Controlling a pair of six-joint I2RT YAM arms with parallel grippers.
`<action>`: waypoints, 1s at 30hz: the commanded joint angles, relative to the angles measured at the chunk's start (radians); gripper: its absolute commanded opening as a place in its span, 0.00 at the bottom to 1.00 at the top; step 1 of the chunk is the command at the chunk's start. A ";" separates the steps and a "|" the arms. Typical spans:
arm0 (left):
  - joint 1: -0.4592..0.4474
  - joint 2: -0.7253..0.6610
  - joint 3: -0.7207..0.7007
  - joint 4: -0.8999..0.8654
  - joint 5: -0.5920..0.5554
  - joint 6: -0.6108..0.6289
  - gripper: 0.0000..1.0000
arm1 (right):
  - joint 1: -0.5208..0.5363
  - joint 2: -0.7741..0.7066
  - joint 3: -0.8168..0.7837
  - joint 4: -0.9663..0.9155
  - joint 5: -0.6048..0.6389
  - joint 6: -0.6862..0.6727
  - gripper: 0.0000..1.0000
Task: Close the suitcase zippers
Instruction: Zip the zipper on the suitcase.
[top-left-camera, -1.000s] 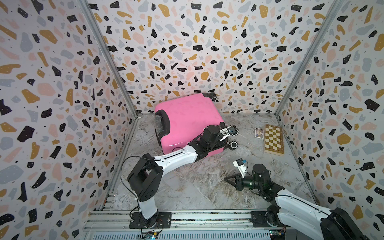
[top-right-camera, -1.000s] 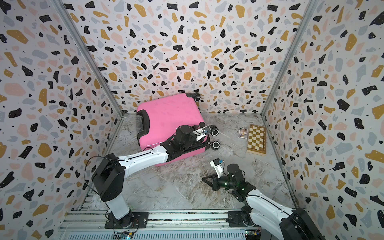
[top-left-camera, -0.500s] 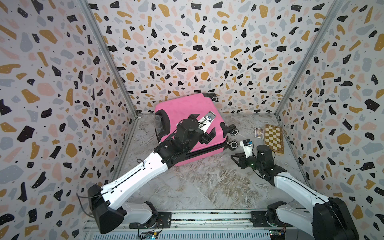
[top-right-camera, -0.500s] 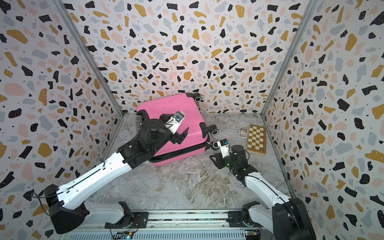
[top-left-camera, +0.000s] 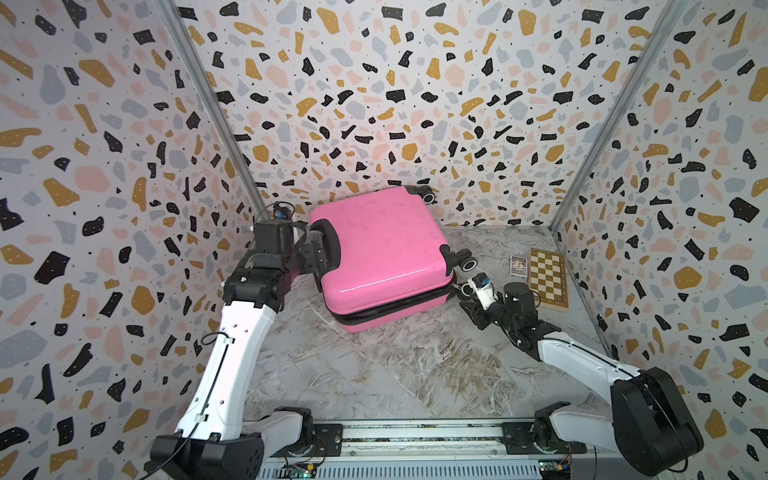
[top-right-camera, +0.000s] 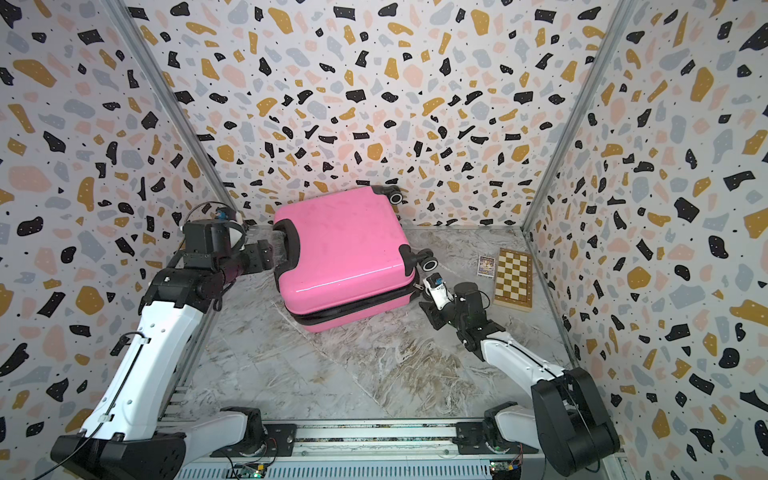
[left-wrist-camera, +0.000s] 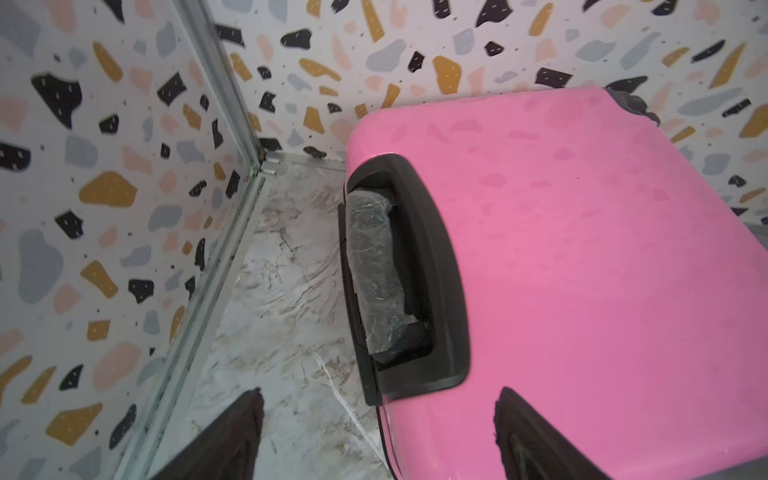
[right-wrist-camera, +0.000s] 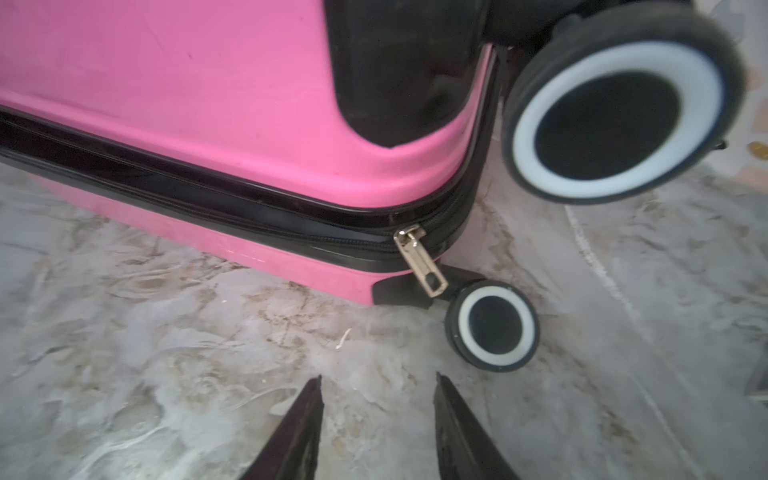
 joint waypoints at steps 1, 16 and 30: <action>0.103 0.069 0.029 0.006 0.194 -0.092 0.84 | 0.002 0.047 0.048 0.026 0.067 -0.119 0.45; 0.215 0.336 0.097 0.116 0.388 -0.143 0.76 | 0.020 0.226 0.185 0.042 0.138 -0.264 0.40; 0.214 0.433 0.111 0.122 0.451 -0.128 0.76 | 0.081 0.313 0.287 -0.031 0.152 -0.349 0.37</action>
